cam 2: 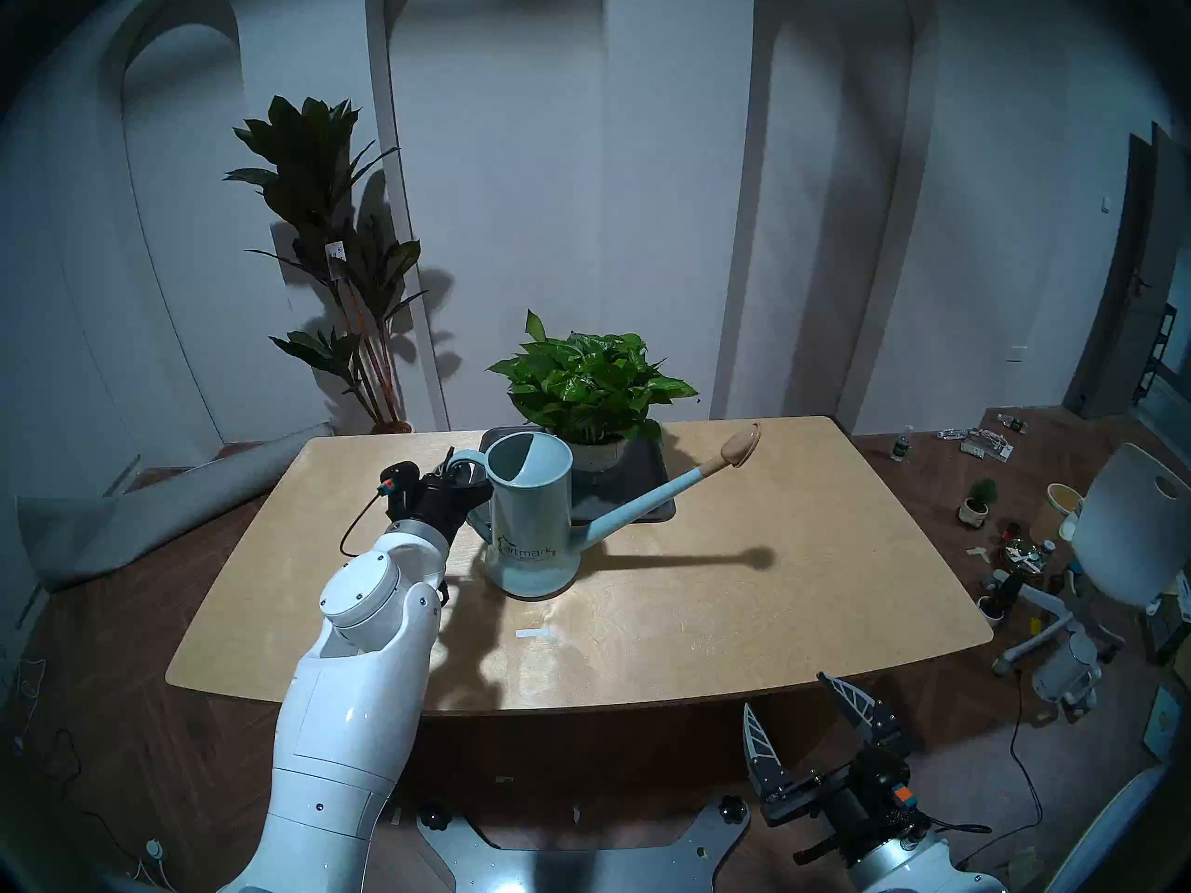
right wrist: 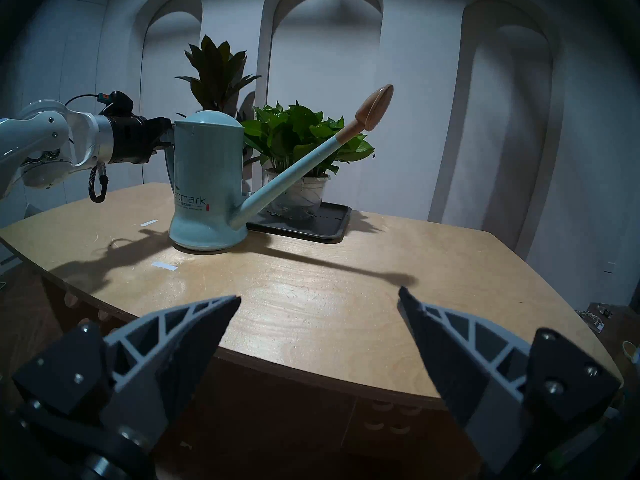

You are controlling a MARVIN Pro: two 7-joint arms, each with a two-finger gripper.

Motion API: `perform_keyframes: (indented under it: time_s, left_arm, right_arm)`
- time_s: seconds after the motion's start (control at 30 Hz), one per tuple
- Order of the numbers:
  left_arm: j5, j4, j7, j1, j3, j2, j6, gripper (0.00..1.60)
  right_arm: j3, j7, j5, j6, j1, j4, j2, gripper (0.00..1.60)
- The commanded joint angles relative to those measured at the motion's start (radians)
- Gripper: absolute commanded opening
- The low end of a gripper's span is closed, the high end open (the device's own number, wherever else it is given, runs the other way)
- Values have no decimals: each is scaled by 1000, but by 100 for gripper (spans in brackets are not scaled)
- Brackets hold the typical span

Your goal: Pick up the watering can and pour water into the potted plant, then put the can down

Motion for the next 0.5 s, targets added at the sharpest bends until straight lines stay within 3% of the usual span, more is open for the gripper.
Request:
perform_keyframes:
  time_s: [0.0, 0.47]
  left_arm:
    - [-38, -65, -15, -77, -26, -10, -2, 0]
    - [-82, -58, 2, -135, -91, -16, 32, 0]
  right_arm:
    - [-1, 0, 0, -4, 3, -19, 0, 160]
    - [-1, 0, 1, -4, 3, -18, 0, 160]
